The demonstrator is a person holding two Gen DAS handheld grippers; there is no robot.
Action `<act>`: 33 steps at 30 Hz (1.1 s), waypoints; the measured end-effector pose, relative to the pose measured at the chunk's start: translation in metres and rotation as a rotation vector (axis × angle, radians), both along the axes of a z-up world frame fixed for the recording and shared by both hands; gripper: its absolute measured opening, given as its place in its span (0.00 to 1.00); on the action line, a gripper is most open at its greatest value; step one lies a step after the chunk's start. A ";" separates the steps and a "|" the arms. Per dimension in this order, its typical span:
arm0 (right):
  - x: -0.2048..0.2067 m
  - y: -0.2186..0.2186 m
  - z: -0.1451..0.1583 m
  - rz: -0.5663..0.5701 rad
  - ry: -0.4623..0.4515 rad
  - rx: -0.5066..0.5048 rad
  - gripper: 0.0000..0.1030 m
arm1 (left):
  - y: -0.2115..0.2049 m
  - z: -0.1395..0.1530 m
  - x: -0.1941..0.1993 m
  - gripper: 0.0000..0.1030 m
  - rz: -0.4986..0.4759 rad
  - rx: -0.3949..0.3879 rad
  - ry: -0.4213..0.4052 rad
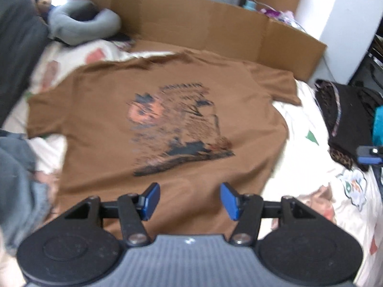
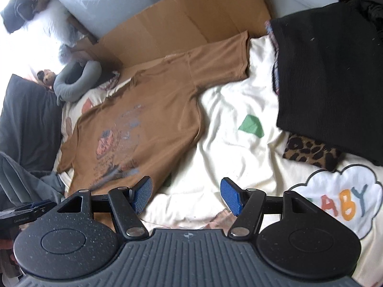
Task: Fold clothes
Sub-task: 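Raise both open tools away from the flat T-shirt, then grasp the T-shirt hem edge with the left tool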
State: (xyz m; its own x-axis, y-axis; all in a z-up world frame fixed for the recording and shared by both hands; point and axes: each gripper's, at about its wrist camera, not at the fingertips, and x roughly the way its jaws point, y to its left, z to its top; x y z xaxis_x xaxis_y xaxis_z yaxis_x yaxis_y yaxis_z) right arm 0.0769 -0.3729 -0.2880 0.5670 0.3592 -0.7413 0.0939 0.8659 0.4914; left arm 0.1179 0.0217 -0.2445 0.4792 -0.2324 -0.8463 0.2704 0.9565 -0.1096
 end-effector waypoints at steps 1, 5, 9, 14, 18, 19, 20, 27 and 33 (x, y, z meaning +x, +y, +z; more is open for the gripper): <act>0.001 0.003 -0.005 0.008 0.001 -0.003 0.67 | -0.005 -0.007 0.000 0.54 -0.022 -0.004 0.006; 0.012 0.019 -0.021 0.053 0.003 -0.011 0.67 | -0.024 -0.035 0.002 0.54 -0.091 -0.019 0.030; 0.024 0.037 -0.033 0.085 -0.003 -0.012 0.67 | -0.040 -0.059 0.001 0.55 -0.156 -0.022 0.041; 0.037 0.050 -0.046 0.129 -0.010 -0.035 0.67 | -0.050 -0.085 0.000 0.56 -0.210 -0.023 0.060; 0.042 0.050 -0.057 0.130 0.000 -0.037 0.67 | -0.054 -0.103 -0.001 0.56 -0.226 0.024 0.070; 0.042 0.050 -0.059 0.129 0.002 -0.038 0.67 | -0.055 -0.106 -0.002 0.57 -0.233 0.033 0.065; 0.044 0.050 -0.062 0.124 0.006 -0.033 0.67 | -0.055 -0.108 -0.004 0.57 -0.242 0.039 0.058; 0.050 0.065 -0.067 0.181 0.015 -0.061 0.67 | -0.050 -0.108 -0.001 0.07 -0.243 0.010 0.049; 0.054 0.075 -0.066 0.211 0.020 -0.044 0.67 | -0.039 -0.085 0.016 0.04 -0.224 -0.031 0.023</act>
State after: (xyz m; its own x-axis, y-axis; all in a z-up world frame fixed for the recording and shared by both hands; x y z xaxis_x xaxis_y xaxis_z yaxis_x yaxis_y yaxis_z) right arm 0.1309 -0.2979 -0.3537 0.4673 0.4351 -0.7696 -0.0822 0.8881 0.4522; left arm 0.1335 -0.0169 -0.3292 0.3931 -0.3572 -0.8473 0.4727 0.8689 -0.1470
